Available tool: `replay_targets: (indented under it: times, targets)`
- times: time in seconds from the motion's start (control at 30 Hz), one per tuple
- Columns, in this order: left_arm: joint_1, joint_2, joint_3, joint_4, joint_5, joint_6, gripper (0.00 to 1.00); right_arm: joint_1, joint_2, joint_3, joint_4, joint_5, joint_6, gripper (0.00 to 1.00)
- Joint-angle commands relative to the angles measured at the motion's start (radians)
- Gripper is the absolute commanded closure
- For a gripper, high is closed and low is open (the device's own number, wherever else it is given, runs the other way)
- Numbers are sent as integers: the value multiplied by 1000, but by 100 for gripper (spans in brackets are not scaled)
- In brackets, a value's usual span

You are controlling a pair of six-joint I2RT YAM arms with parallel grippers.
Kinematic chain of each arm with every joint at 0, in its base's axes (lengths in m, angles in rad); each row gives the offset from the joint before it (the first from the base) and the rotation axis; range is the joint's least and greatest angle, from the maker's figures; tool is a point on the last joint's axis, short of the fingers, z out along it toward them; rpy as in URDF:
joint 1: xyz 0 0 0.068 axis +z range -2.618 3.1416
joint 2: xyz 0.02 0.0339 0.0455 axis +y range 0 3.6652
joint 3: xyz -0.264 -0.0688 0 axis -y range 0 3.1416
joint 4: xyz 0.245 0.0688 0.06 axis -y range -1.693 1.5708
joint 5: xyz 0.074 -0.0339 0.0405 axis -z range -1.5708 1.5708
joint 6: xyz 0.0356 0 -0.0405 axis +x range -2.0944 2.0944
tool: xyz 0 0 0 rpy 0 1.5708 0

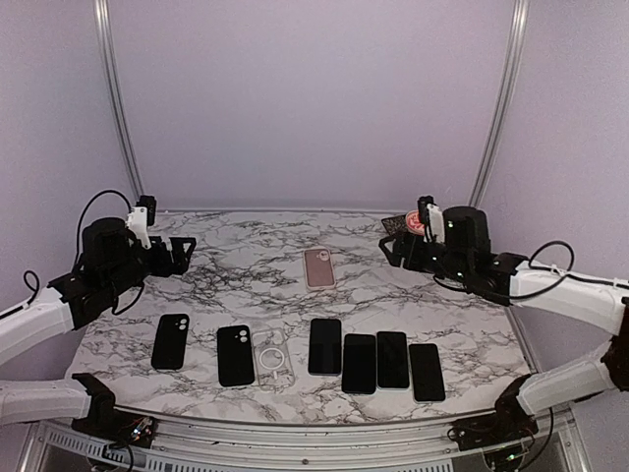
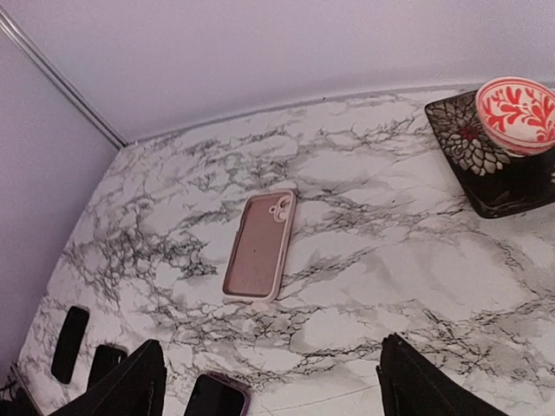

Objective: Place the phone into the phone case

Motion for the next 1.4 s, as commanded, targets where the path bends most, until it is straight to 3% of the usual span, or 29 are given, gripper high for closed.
replay_targets:
  times: [0.0,0.1,0.23,0.37,0.47,0.6,0.93,1.17,1.37]
  targets:
    - [-14,138,92,-46,169,90,1,193,322,374,-333,265,-83,21]
    - [-27,207,136,-48,190,108,1,250,588,630,-527,352,-68,28]
    - [-32,218,118,-48,167,122,1,327,828,857,-661,357,-65,29]
    - [-33,174,78,-44,140,140,1,400,938,982,-791,328,-23,16]
    - [-35,152,63,-23,140,143,1,438,964,994,-873,293,15,2]
    - [-40,162,61,-20,140,141,1,475,968,944,-923,210,73,1]
    - [-51,149,55,-24,118,153,1,511,946,902,-966,214,125,2]
    - [-54,152,52,-23,113,159,1,374,962,945,-846,246,39,2]
    - [-55,158,49,-24,97,169,1,271,1071,1108,-777,296,-25,3]
